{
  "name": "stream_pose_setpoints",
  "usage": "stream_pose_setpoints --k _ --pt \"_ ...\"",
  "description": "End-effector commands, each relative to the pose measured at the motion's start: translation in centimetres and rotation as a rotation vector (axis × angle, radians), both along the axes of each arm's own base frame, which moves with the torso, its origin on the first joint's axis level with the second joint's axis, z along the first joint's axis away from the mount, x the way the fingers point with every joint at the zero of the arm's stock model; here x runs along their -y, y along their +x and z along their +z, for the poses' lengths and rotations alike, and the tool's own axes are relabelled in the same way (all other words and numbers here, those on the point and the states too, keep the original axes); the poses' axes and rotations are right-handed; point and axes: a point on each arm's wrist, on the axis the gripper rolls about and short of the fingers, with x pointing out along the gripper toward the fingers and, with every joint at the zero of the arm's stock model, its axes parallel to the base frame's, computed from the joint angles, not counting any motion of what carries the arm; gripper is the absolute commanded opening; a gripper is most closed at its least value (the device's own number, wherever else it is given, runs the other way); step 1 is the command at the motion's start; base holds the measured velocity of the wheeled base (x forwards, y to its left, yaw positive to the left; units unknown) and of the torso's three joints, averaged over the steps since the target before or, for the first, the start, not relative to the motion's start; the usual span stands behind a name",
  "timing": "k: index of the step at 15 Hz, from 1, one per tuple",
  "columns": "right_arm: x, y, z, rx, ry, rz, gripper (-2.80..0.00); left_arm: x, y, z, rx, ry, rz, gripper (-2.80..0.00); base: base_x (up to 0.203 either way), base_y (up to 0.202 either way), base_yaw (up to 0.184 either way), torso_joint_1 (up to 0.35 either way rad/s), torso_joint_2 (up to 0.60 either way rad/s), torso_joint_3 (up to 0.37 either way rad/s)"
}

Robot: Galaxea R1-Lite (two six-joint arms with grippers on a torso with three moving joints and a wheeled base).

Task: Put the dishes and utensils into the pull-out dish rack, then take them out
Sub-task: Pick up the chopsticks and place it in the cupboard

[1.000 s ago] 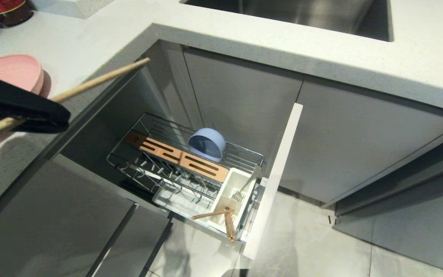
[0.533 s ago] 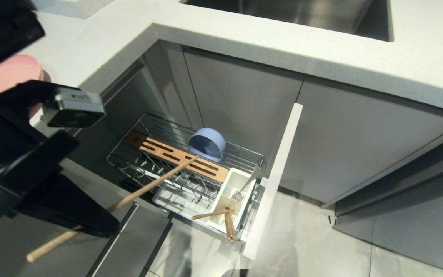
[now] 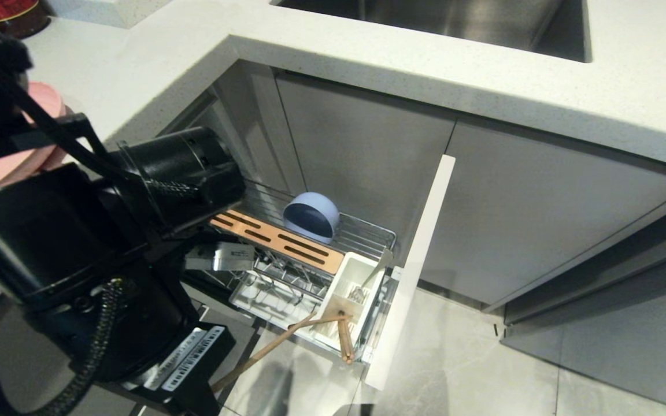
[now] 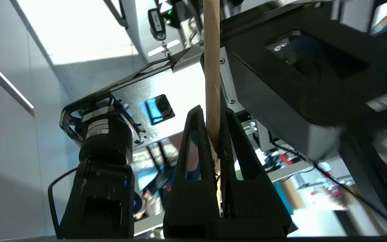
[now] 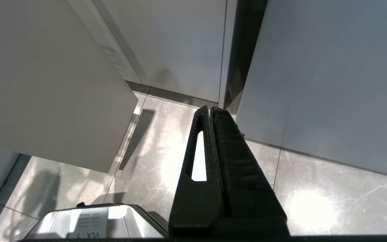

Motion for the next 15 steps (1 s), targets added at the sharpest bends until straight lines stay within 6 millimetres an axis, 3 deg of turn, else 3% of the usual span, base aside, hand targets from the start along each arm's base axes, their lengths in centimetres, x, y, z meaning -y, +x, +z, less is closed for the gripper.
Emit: stream_pose_setpoints --k 1,9,15 --pt "0.0 0.0 0.0 0.005 0.0 0.0 -2.8 1.4 0.9 -1.9 -0.052 0.057 -0.009 -2.8 0.0 0.0 0.0 0.0 0.0 0.0" --pt "0.0 0.0 0.0 0.005 0.0 0.0 -2.8 4.4 3.7 -5.6 -0.108 0.121 -0.021 -2.8 0.0 0.0 0.0 0.0 0.0 0.0" --pt "0.0 0.0 0.0 0.005 0.0 0.0 -2.8 6.2 6.3 -6.2 -0.028 0.142 0.0 -2.8 0.0 0.0 0.0 0.0 0.0 0.0"
